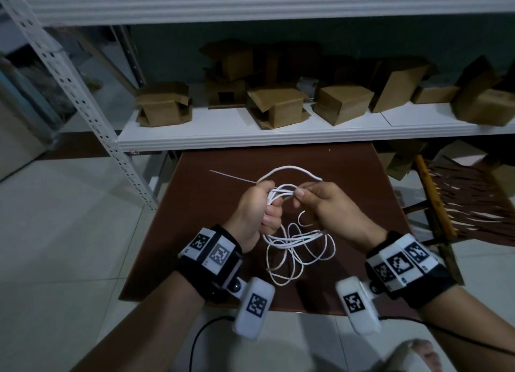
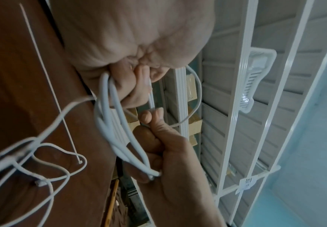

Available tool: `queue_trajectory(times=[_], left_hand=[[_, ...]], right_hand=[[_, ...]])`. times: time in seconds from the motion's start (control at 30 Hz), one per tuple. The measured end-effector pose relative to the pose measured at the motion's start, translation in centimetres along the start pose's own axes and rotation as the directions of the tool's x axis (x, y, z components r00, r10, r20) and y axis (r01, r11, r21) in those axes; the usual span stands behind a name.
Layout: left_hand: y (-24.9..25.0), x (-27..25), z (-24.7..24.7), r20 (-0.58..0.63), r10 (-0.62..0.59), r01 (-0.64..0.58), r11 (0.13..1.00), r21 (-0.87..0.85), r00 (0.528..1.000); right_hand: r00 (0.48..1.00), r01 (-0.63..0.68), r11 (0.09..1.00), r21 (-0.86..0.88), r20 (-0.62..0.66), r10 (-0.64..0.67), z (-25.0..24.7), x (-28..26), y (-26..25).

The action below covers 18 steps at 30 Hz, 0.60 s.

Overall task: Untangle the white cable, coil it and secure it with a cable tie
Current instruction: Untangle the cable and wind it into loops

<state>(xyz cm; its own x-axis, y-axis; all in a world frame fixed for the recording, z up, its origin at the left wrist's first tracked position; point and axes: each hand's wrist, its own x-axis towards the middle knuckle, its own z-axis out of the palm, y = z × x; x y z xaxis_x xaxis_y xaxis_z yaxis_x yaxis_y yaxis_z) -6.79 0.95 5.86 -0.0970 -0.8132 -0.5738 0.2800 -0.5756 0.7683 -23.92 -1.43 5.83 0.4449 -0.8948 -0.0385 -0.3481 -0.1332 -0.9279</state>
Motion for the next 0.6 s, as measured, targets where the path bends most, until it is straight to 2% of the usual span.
queue_trajectory(times=[0.2, 0.33, 0.47, 0.6], left_hand=[[0.3, -0.5, -0.1, 0.089, 0.051, -0.037, 0.987, -0.154, 0.995], [0.4, -0.5, -0.5, 0.228, 0.044, 0.008, 0.975, -0.221, 0.973], [0.5, -0.9, -0.6, 0.320, 0.077, -0.006, 0.976, -0.217, 0.944], [0.6, -1.0, -0.9, 0.333, 0.093, -0.032, 0.983, -0.183, 0.938]], right_hand=[[0.999, -0.024, 0.998, 0.050, -0.025, 0.026, -0.3, 0.0, 0.3], [0.997, -0.060, 0.992, 0.111, -0.035, 0.065, -0.7, 0.1, 0.2], [0.996, -0.076, 0.981, 0.176, -0.031, 0.083, -1.1, 0.2, 0.1], [0.997, -0.058, 0.985, 0.161, -0.035, 0.064, -1.0, 0.2, 0.3]])
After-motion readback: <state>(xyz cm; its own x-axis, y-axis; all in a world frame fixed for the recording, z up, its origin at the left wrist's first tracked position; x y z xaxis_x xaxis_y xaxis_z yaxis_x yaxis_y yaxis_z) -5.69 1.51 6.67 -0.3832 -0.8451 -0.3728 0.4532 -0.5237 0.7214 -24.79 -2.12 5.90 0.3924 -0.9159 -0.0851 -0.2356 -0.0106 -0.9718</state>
